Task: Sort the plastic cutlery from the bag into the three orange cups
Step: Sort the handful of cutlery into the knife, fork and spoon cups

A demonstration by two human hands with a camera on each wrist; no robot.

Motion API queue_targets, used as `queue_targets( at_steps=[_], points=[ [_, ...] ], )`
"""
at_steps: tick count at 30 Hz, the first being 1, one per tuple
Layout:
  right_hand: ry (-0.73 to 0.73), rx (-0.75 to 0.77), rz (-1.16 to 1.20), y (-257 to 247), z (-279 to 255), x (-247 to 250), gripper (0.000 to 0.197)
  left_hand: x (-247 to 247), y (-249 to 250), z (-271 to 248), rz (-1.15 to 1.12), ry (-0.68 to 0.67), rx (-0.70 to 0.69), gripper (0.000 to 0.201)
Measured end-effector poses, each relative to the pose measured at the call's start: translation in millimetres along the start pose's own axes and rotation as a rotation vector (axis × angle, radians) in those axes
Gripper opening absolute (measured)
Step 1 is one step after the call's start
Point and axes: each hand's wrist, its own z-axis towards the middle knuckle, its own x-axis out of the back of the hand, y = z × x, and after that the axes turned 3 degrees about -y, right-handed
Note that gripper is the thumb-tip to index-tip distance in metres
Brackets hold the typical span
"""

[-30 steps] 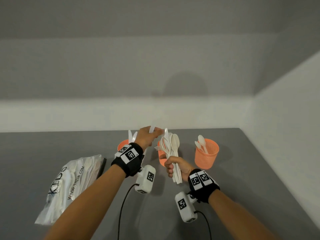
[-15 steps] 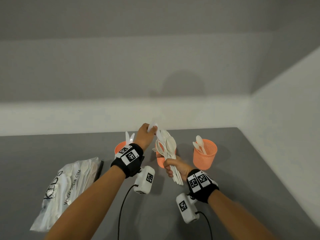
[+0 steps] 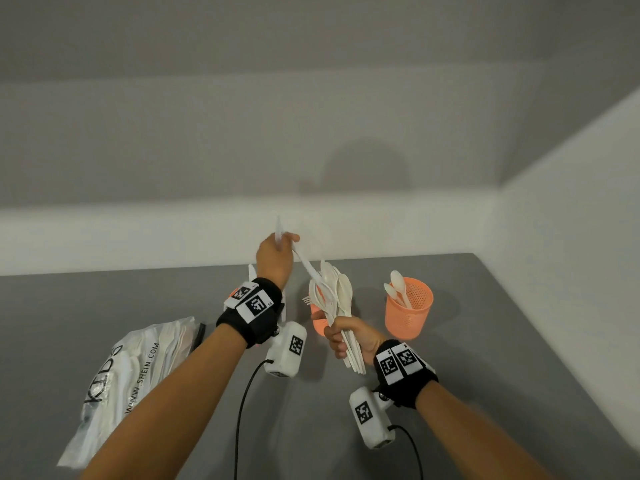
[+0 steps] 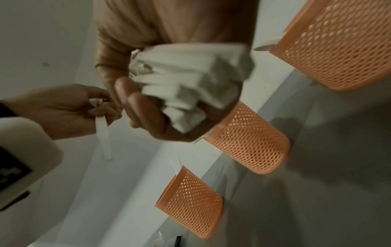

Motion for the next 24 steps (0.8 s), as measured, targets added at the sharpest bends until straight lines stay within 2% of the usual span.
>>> queue_targets(
  at_steps=[3, 5, 7, 9, 13, 16, 21, 24],
  points=[
    [-0.045, -0.007, 0.046, 1, -2, 4, 0.054, 12, 8, 17, -0.165, 0.157, 0.044, 0.033],
    [-0.075, -0.015, 0.087, 0, -3, 6, 0.057, 18, 11, 20, -0.282, 0.189, 0.098, 0.030],
    [-0.097, -0.017, 0.138, -2, -3, 9, 0.059, 20, 11, 18, -0.326, 0.149, 0.120, 0.023],
    [-0.120, -0.023, 0.173, -3, -2, 10, 0.060, 17, 6, 14, -0.209, 0.045, 0.142, 0.016],
    [-0.168, -0.045, 0.155, -5, 0, 10, 0.061, 6, -6, 5, 0.054, -0.217, 0.294, 0.022],
    [-0.157, -0.058, 0.118, -5, 3, 8, 0.059, -1, -7, -4, 0.085, -0.334, 0.353, 0.022],
    [-0.070, -0.082, 0.001, -2, 5, 3, 0.053, -9, -6, -3, 0.120, -0.350, 0.337, 0.027],
    [-0.016, -0.085, -0.002, -1, 6, 3, 0.068, -12, -2, -2, 0.204, -0.251, 0.228, 0.031]
  ],
)
